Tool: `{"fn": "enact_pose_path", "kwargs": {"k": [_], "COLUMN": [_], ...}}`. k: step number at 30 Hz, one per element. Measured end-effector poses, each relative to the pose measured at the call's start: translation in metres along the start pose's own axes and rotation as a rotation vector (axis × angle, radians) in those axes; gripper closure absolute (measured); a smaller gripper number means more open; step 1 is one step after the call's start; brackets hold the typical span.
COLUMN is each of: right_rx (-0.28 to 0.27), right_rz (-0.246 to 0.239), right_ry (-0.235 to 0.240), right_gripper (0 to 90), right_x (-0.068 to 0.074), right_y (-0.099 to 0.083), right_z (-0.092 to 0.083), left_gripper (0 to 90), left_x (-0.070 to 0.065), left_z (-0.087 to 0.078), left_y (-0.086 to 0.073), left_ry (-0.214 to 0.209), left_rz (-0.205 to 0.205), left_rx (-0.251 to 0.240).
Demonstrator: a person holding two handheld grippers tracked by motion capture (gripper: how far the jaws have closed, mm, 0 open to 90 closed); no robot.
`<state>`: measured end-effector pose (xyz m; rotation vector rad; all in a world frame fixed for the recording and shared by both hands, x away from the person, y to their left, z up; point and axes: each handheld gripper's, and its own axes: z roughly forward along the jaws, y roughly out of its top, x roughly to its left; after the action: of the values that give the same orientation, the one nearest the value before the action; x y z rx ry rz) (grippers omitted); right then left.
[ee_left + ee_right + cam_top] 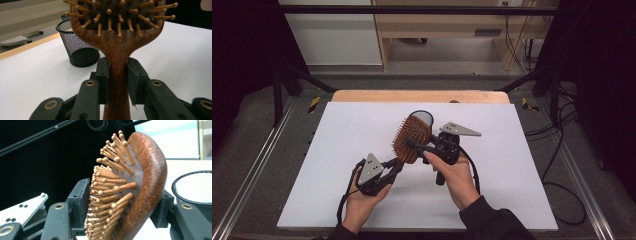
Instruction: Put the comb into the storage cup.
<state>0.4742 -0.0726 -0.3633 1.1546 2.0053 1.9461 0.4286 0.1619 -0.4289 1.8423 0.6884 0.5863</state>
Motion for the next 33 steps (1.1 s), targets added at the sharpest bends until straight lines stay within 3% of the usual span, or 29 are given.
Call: {"fn": "enact_pose_path", "kwargs": {"k": [21, 25, 26, 27, 33], "right_rx": [-0.029, -0.03, -0.031, -0.033, -0.072], "right_rz": [0.018, 0.023, 0.019, 0.012, 0.0], "right_ry": [0.007, 0.005, 0.003, -0.008, -0.072], "right_gripper": [54.7, 54.9, 54.9, 54.9, 54.5], "right_x": [0.007, 0.008, 0.008, 0.007, -0.01], "right_y": [0.002, 0.005, 0.006, 0.007, 0.022], "right_z": [-0.002, -0.003, -0.004, -0.005, -0.024], "left_gripper": [72.7, 71.9, 67.4, 57.0, 31.0], "left_x": [-0.001, 0.001, 0.001, 0.001, 0.004], "left_z": [0.0, 0.001, 0.003, 0.004, -0.005], "left_y": [-0.001, -0.001, -0.002, -0.003, -0.003], "left_ry": [-0.001, -0.028, -0.044, -0.049, 0.008], "left_rz": [-0.01, -0.024, -0.04, -0.044, -0.042], "left_rx": [-0.029, -0.047, -0.041, -0.031, -0.06]}}
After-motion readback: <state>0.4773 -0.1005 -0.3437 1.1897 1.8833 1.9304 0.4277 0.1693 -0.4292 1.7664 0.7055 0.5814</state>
